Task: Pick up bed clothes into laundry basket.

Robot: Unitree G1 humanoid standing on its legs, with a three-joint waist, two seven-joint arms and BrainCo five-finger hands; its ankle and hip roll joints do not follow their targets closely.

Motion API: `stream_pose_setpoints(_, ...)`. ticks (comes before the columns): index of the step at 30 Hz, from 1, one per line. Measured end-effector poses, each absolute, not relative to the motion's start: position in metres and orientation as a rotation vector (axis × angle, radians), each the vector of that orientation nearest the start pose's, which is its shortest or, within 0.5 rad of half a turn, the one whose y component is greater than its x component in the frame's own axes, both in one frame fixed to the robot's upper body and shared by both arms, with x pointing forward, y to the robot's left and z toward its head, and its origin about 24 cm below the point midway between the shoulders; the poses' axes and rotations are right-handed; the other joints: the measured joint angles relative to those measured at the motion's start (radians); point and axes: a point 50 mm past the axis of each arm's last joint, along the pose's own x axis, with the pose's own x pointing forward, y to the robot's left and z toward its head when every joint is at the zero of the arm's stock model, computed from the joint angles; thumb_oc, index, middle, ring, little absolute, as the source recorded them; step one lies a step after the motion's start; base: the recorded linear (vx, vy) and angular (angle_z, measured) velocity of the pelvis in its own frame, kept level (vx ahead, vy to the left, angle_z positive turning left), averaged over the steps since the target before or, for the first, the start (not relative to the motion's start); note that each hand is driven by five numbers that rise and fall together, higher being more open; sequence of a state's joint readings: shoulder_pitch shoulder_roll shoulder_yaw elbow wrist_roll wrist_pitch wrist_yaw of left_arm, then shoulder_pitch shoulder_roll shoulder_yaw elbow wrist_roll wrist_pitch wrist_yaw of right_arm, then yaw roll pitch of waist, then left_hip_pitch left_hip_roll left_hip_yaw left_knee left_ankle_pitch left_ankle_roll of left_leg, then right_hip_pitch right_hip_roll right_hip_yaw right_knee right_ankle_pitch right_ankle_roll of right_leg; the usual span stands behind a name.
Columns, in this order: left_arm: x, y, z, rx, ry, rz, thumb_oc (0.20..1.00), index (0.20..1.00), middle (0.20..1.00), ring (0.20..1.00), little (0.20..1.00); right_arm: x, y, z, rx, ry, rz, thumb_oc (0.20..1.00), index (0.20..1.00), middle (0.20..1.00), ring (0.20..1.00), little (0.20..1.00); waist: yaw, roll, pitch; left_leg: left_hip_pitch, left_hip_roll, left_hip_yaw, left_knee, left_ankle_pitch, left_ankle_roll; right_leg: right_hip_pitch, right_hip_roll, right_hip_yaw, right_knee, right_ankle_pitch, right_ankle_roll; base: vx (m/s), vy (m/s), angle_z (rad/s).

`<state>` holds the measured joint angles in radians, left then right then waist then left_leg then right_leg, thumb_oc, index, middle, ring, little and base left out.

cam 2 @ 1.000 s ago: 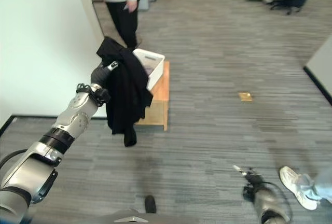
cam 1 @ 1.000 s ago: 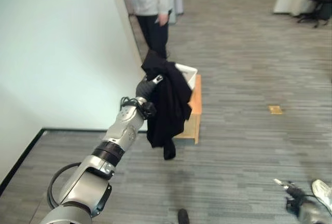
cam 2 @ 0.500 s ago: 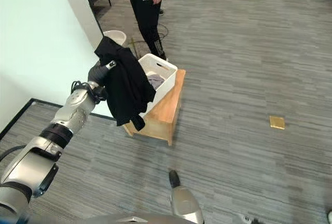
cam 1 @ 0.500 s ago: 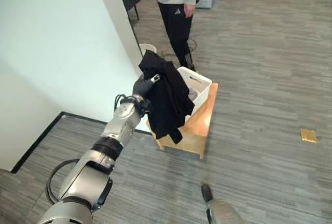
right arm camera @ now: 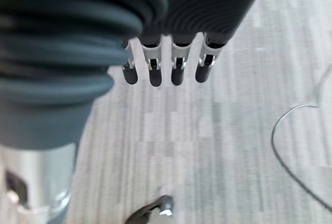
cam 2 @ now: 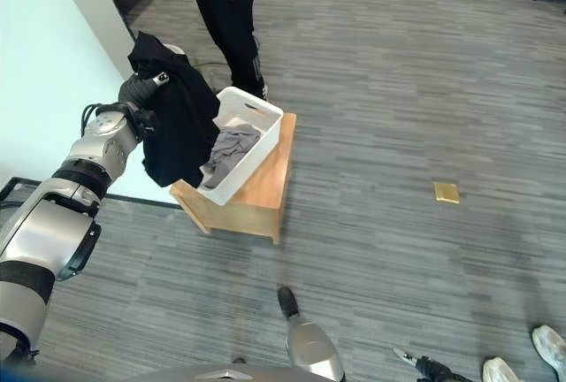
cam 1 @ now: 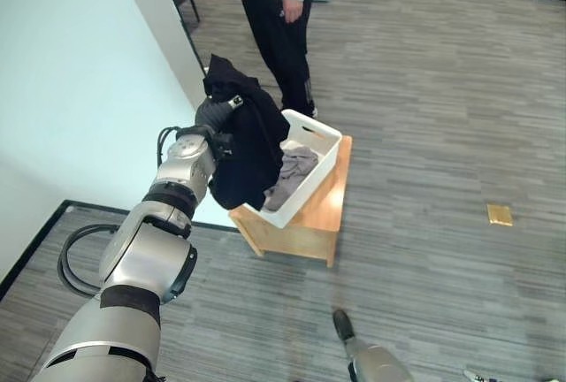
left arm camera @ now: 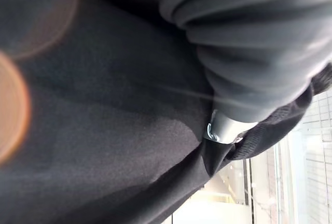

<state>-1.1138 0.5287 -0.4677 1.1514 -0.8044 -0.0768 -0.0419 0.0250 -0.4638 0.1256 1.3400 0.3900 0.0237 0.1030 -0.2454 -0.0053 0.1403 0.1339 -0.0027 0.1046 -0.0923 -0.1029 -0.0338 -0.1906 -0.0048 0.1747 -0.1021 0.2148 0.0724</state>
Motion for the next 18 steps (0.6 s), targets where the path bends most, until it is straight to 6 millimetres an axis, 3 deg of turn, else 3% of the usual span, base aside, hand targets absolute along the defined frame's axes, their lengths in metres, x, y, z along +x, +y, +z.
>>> stream_pose_setpoints(6, 0.422, 0.196, 0.192, 0.017, -0.042, -0.024, 0.200, 0.200, 0.200, 0.200, 0.200, 0.055, -0.323, -0.137, -0.096, 1.304, -0.401, 1.000, 1.000, 1.000, 1.000, 1.000, -0.005, -0.003, -0.003, -0.059, -0.007, 0.007, 0.000, 0.000, 0.003, -0.062, -0.005, 0.002, 0.000, 0.023, -0.009, 0.00, 0.000, -0.02)
stream_pose_setpoints(11, 0.424, 0.191, 0.200, 0.018, -0.060, -0.017, 0.200, 0.200, 0.200, 0.200, 0.200, 0.065, -0.323, -0.136, -0.096, 1.282, -0.400, 1.000, 1.000, 1.000, 1.000, 1.000, -0.004, -0.003, -0.002, -0.074, -0.008, 0.026, 0.000, -0.001, 0.003, -0.085, 0.004, 0.016, 0.001, 0.029, -0.011, -0.03, -0.008, -0.12)
stream_pose_setpoints(13, 0.426, 0.203, 0.225, 0.037, -0.102, 0.026, 0.200, 0.200, 0.200, 0.200, 0.200, 0.079, -0.323, -0.133, -0.095, 1.244, -0.397, 1.000, 1.000, 1.000, 1.000, 1.000, -0.007, -0.008, 0.001, -0.114, -0.023, 0.052, 0.000, 0.002, 0.007, -0.135, 0.003, 0.047, 0.000, 0.031, 0.004, -0.08, -0.030, -0.34)
stream_pose_setpoints(15, 0.421, 0.231, 0.269, 0.046, -0.195, 0.114, 0.200, 0.200, 0.200, 0.200, 0.200, 0.077, -0.323, -0.134, -0.094, 1.253, -0.401, 1.000, 1.000, 1.000, 1.000, 1.000, -0.013, -0.020, 0.023, -0.172, -0.035, 0.078, 0.000, 0.007, 0.013, -0.206, -0.008, 0.054, 0.001, 0.037, 0.011, -0.06, -0.035, -0.37)
stream_pose_setpoints(18, 0.418, 0.242, 0.292, 0.032, -0.240, 0.166, 0.200, 0.200, 0.200, 0.200, 0.200, 0.065, -0.320, -0.138, -0.092, 1.282, -0.412, 1.000, 1.000, 1.000, 1.000, 1.000, -0.028, -0.024, 0.081, -0.226, -0.028, 0.076, 0.011, 0.004, 0.008, -0.254, -0.004, 0.047, 0.001, 0.046, 0.014, -0.11, -0.028, -0.06)
